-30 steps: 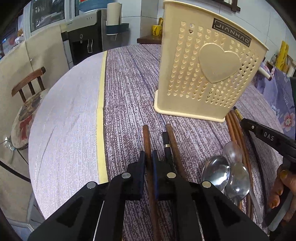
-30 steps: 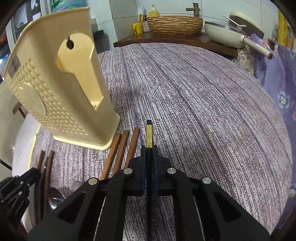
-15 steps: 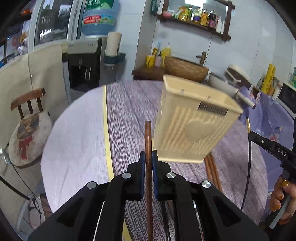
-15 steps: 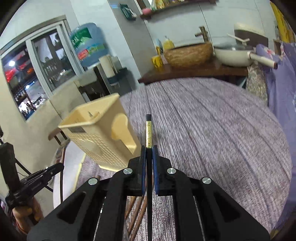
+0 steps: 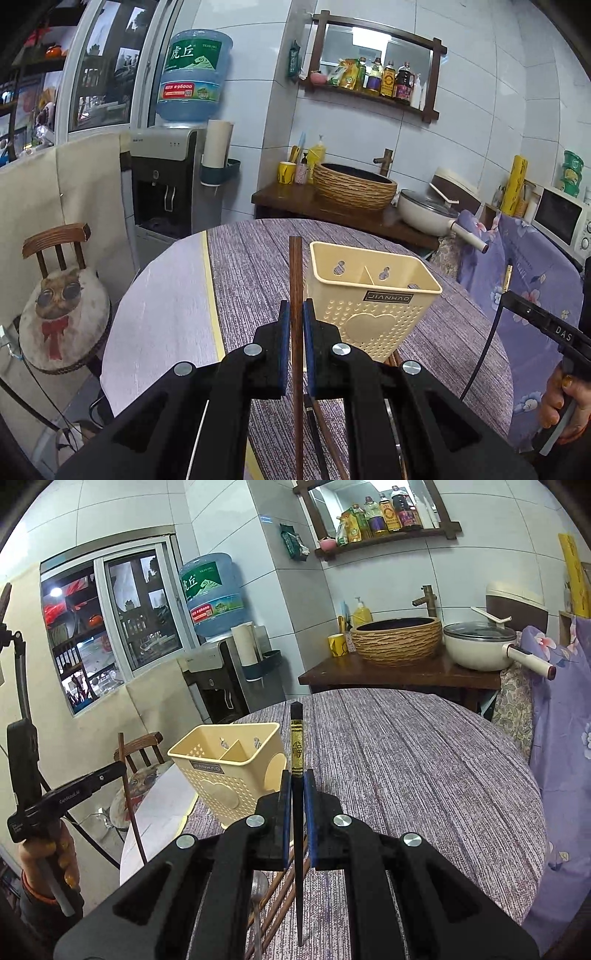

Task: Organize utensils
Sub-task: 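Lift both chopsticks and lower them into the cream utensil holder with both tools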

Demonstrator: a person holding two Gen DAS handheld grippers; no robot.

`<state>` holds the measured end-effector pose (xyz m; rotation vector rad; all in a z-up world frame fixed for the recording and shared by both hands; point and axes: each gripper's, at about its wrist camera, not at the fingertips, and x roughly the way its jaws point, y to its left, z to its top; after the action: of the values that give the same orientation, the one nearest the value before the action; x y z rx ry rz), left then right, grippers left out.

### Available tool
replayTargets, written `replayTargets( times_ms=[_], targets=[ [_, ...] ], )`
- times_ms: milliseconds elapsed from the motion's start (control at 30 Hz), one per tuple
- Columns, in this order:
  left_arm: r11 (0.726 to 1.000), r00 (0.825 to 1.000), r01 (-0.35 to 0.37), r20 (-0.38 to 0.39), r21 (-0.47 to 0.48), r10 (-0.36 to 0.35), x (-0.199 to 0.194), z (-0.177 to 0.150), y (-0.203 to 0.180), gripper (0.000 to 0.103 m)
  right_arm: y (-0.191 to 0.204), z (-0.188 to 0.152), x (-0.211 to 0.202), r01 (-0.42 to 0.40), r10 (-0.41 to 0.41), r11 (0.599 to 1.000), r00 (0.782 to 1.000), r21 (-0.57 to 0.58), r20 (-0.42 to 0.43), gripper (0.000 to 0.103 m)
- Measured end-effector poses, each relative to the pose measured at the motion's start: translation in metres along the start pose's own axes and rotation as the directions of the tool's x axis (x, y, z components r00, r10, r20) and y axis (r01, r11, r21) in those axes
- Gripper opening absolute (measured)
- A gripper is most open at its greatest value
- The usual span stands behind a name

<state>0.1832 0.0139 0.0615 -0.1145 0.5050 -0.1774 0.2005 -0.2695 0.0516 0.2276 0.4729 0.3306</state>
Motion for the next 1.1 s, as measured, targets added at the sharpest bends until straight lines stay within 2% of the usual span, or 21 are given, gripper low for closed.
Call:
replayTargets(
  times_ms=[533, 667, 767, 933, 1033, 1100],
  targets=[
    [1.0, 0.996, 0.003, 0.087, 0.014, -0.004, -0.022, 0.038, 0.008, 0.008, 0.02, 0.032, -0.009, 0.006, -0.003, 0.998, 0.999, -0.062, 0.048, 0.008],
    [1.0, 0.993, 0.005, 0.118, 0.026, -0.008, -0.029, 0.062, 0.009, 0.008, 0.027, 0.054, -0.01, 0.009, -0.004, 0.996, 0.998, -0.09, 0.062, 0.008],
    [0.999, 0.987, 0.016, 0.157, 0.028, -0.02, -0.039, 0.089, 0.007, 0.008, 0.038, 0.084, -0.015, 0.015, -0.002, 0.991, 0.995, -0.131, 0.098, 0.008],
    [0.999, 0.968, 0.016, 0.251, 0.046, -0.027, -0.055, 0.135, -0.008, 0.008, 0.058, 0.134, -0.027, 0.023, 0.007, 0.987, 0.983, -0.161, 0.186, 0.008],
    [0.997, 0.959, 0.067, 0.273, 0.026, -0.072, -0.055, 0.157, -0.017, 0.008, 0.07, 0.156, -0.028, 0.02, 0.018, 0.986, 0.973, -0.163, 0.23, 0.008],
    [0.997, 0.956, 0.062, 0.284, 0.039, -0.071, -0.05, 0.161, -0.026, 0.008, 0.078, 0.163, -0.022, 0.013, 0.026, 0.986, 0.971, -0.163, 0.236, 0.008]
  ],
)
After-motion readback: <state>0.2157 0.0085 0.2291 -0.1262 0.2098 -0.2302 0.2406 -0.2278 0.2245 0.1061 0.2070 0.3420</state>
